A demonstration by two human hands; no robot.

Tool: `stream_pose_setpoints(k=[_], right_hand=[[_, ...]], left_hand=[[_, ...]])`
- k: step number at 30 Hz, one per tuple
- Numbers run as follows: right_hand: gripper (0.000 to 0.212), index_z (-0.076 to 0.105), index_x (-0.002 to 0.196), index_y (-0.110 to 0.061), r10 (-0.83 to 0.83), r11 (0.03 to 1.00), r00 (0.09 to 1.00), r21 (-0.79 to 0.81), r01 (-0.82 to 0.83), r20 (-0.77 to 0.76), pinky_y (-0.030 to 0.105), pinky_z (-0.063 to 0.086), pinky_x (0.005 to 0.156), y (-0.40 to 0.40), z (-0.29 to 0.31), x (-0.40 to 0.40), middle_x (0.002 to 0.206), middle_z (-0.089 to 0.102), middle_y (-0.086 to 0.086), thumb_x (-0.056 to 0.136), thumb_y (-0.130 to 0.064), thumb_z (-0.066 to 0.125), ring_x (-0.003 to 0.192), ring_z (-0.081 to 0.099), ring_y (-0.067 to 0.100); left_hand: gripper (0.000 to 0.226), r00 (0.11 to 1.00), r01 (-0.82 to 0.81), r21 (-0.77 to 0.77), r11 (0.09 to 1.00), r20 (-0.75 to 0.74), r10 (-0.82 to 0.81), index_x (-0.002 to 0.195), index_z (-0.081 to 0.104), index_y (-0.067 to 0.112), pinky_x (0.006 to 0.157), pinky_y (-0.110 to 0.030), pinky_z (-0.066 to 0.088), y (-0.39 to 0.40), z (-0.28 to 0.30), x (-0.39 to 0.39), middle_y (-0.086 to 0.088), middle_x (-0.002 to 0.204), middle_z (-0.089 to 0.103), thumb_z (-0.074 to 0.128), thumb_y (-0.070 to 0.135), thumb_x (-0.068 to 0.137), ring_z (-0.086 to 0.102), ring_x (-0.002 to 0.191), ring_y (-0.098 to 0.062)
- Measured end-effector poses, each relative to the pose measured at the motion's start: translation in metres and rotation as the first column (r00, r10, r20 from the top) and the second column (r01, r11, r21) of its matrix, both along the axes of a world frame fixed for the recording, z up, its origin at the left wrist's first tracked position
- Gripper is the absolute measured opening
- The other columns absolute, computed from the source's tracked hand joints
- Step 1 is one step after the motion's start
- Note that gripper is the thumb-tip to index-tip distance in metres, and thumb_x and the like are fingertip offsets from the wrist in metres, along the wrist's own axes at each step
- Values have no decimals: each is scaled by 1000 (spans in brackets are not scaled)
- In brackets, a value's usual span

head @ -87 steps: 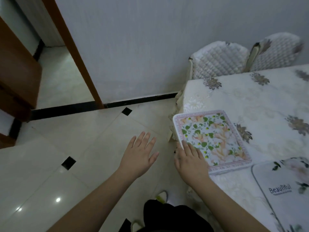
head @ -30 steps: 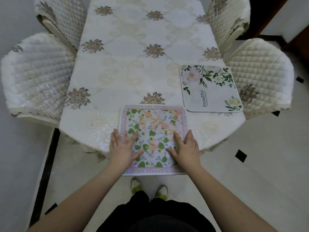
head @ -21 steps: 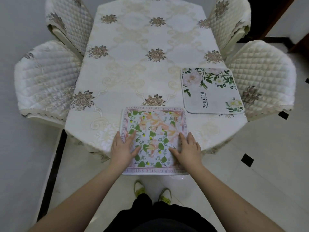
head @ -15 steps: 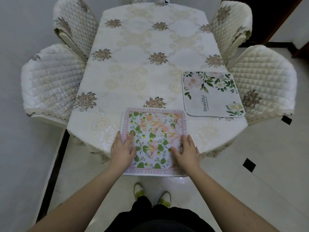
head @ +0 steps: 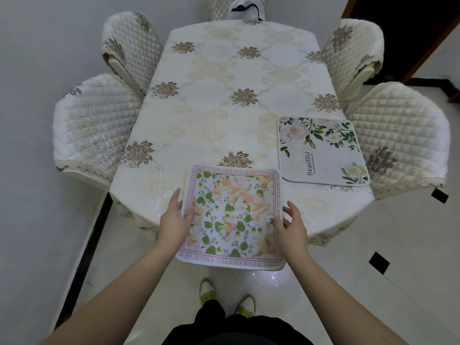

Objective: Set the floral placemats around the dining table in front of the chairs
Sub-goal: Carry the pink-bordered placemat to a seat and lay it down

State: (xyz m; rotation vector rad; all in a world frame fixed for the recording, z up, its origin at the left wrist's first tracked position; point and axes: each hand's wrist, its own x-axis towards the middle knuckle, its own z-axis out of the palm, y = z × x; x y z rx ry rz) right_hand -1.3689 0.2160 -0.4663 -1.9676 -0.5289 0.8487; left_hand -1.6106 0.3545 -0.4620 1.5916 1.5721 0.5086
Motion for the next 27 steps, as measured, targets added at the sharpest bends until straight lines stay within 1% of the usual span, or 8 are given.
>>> stream_pose_setpoints(k=[2, 4, 7, 12, 18, 20, 24, 27], right_hand=[[47, 47, 138, -24, -27, 999, 989, -43, 21, -143, 40, 57, 87, 5, 6, 9, 122, 63, -4, 93, -24, 62, 102, 67, 17], [23, 63, 115, -20, 30, 997, 969, -63, -47, -243, 45, 60, 80, 9, 12, 14, 103, 73, -1, 93, -23, 62, 87, 73, 19], [11, 69, 96, -27, 119, 988, 969, -72, -137, -219, 46, 60, 77, 10, 17, 15, 91, 76, -2, 93, -22, 60, 81, 74, 19], [14, 71, 97, -24, 131, 991, 968, 5, -133, -214, 44, 61, 76, 15, 24, 13, 88, 76, -1, 94, -19, 59, 79, 74, 18], [18, 71, 104, -22, 222, 972, 953, 128, -199, -205, 39, 60, 72, 28, 44, -19, 94, 76, -1, 97, -15, 56, 81, 74, 18], [19, 71, 103, -23, 249, 965, 951, 135, -226, -185, 41, 60, 72, 37, 51, -31, 93, 76, -1, 97, -14, 55, 80, 74, 18], [19, 69, 107, -24, 289, 955, 947, 108, -276, -141, 44, 61, 73, 60, 61, -65, 93, 76, -4, 97, -16, 55, 79, 74, 18], [16, 68, 99, -29, 345, 936, 935, 109, -336, -85, 41, 61, 68, 77, 70, -101, 90, 76, -4, 97, -19, 55, 77, 74, 16]], left_hand=[[65, 995, -86, -128, 988, 48, 93, 153, 33, 18, 87, -33, 53, 7, -1, -3, -3, 119, 70, 62, 28, 96, 69, 100, -22], [47, 983, -107, -208, 972, 124, 135, 139, 53, 14, 81, -38, 58, 11, -3, -7, -5, 110, 74, 64, 27, 95, 73, 90, -20], [22, 967, -108, -214, 971, 203, 152, 115, 69, 13, 70, -32, 58, 9, 1, -13, -3, 100, 76, 65, 21, 95, 74, 82, -16], [13, 939, -148, -189, 971, 283, 198, 106, 71, 17, 69, -33, 59, 11, 15, -29, 0, 94, 77, 67, 19, 94, 75, 82, -18], [7, 948, -225, -90, 970, 210, 239, 97, 70, 21, 56, -20, 56, 14, 34, -65, 8, 84, 75, 64, 18, 95, 72, 66, -4], [8, 932, -265, -106, 958, 228, 283, 100, 70, 18, 53, -20, 55, 15, 39, -81, 4, 86, 76, 64, 16, 95, 73, 67, -8], [7, 896, -327, -150, 933, 265, 356, 100, 69, 19, 61, -31, 59, 17, 48, -122, 1, 88, 77, 65, 17, 95, 75, 70, -15], [9, 887, -343, -158, 926, 272, 374, 102, 69, 18, 62, -35, 59, 21, 52, -160, -1, 89, 78, 65, 22, 95, 76, 71, -18]])
